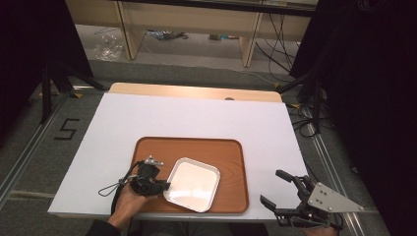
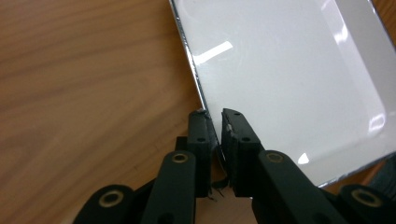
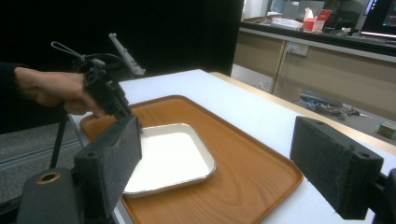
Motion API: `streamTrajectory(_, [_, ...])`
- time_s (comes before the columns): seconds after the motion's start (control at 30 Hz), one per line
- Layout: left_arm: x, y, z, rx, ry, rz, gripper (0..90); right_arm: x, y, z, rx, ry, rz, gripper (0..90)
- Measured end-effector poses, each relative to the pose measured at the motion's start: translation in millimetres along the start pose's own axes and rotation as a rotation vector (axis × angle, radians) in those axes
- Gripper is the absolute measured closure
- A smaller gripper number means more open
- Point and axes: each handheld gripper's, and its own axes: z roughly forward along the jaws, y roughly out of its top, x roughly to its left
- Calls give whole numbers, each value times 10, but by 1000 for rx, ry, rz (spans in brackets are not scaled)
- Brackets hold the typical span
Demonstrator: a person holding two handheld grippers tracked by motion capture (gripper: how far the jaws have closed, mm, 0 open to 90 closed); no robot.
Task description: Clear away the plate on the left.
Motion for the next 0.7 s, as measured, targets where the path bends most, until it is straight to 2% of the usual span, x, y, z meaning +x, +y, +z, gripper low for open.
streamTrajectory(0.07, [-48, -22, -8, 3, 14, 4, 795, -2, -2, 5, -4, -4, 4, 173])
streamTrajectory(0.1, [-69, -29, -28, 26, 13, 11, 790, -3, -1, 1, 6, -4, 2, 173])
streamTrajectory(0.13, [-86, -36, -25, 17, 38, 19, 786, 14, 0, -10, 26, 0, 21, 173])
streamTrajectory(0.2, [-103, -57, -38, 27, 29, 22, 777, 2, 3, -5, 13, -4, 0, 173])
streamTrajectory(0.37, [-137, -103, -67, 34, 35, 21, 759, 2, 3, -3, 13, -3, -2, 173])
streamTrajectory(0.4, [-141, -117, -65, 21, 36, 16, 757, 1, 2, -1, 14, -2, -1, 173])
streamTrajectory(0.43, [-145, -114, -72, 35, 42, 4, 755, 1, 2, -2, 17, -3, -1, 173])
streamTrajectory(0.47, [-140, -124, -78, 32, 33, 13, 754, 1, 2, -3, 16, -3, -2, 173])
streamTrajectory(0.5, [-148, -140, -77, 16, 41, 12, 752, -1, 1, -3, 15, -2, -8, 173])
streamTrajectory(0.53, [-144, -135, -94, 42, 37, 15, 751, 2, 2, -3, 13, -3, -2, 173])
streamTrajectory(0.67, [-158, -161, -105, 38, 33, 7, 745, 1, 2, -1, 11, -3, -4, 173])
streamTrajectory(0.7, [-166, -167, -101, 32, 36, -5, 741, 2, 3, -4, 12, -3, -1, 173])
